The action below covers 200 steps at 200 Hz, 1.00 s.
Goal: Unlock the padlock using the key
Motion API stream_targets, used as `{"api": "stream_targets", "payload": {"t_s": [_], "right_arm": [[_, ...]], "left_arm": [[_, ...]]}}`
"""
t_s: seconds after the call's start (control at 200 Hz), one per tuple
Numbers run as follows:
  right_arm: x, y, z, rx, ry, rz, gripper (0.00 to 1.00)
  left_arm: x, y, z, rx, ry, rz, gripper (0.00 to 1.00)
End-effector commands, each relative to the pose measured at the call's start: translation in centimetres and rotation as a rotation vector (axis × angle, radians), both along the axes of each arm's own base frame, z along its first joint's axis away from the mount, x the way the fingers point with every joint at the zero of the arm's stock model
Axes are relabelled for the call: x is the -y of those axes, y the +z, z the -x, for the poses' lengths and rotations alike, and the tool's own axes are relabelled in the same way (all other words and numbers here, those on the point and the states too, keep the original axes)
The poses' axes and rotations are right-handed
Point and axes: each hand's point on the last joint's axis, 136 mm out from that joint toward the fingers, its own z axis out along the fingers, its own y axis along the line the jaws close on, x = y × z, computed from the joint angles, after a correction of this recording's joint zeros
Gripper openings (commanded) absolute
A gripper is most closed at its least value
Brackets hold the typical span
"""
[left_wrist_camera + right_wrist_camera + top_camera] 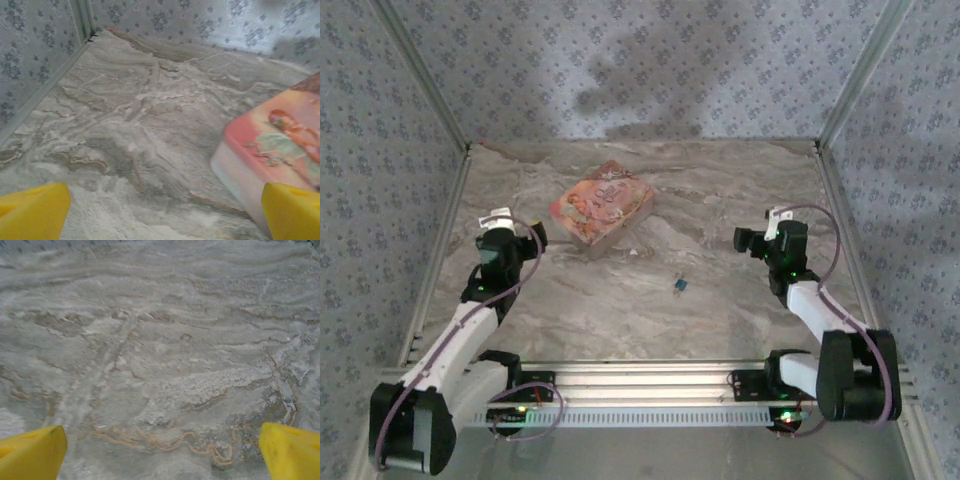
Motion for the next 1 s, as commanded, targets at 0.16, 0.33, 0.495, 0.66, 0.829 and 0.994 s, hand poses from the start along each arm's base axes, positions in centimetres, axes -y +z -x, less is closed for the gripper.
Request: {"api": "stream_targets", "payload": {"t_s": [0.16,0.33,0.495,0.66,0.829,0.994], "right_arm": [[0.9,0.2,-1.7,0.181,0.044,0.078,1.0],[1.0,-2.0,-2.3,0.167,0.059,0.053,1.0],[1.2,-3.2,-3.3,0.108,0.053,0.041,1.0],[1.8,-3.3,-3.4,0.102,0.014,0.054,1.0],[1.7,-3.2,-3.4,0.103,0.011,0.063,1.0],[1.6,-3.3,-3.3,0.102,0.008,0.071,1.0]], "left_arm": [[-0.4,-2.6,-2.9,0.003,-0.051,-0.169,0.98],[0.7,-4.3,-4.2,0.022,-0.135,-0.194,0.98],[0.7,-5.3,-4.6,0.052,-0.18,-0.195,0.98],[-0.4,-6.9,-5.0,0.078,-0.193,-0.123,0.98],[-1.3,-8.6,-6.4,0.006,-0.198,-0.048,0.98],[-1.9,-8.6,-6.9,-0.009,-0.167,-0.043,0.98]]}}
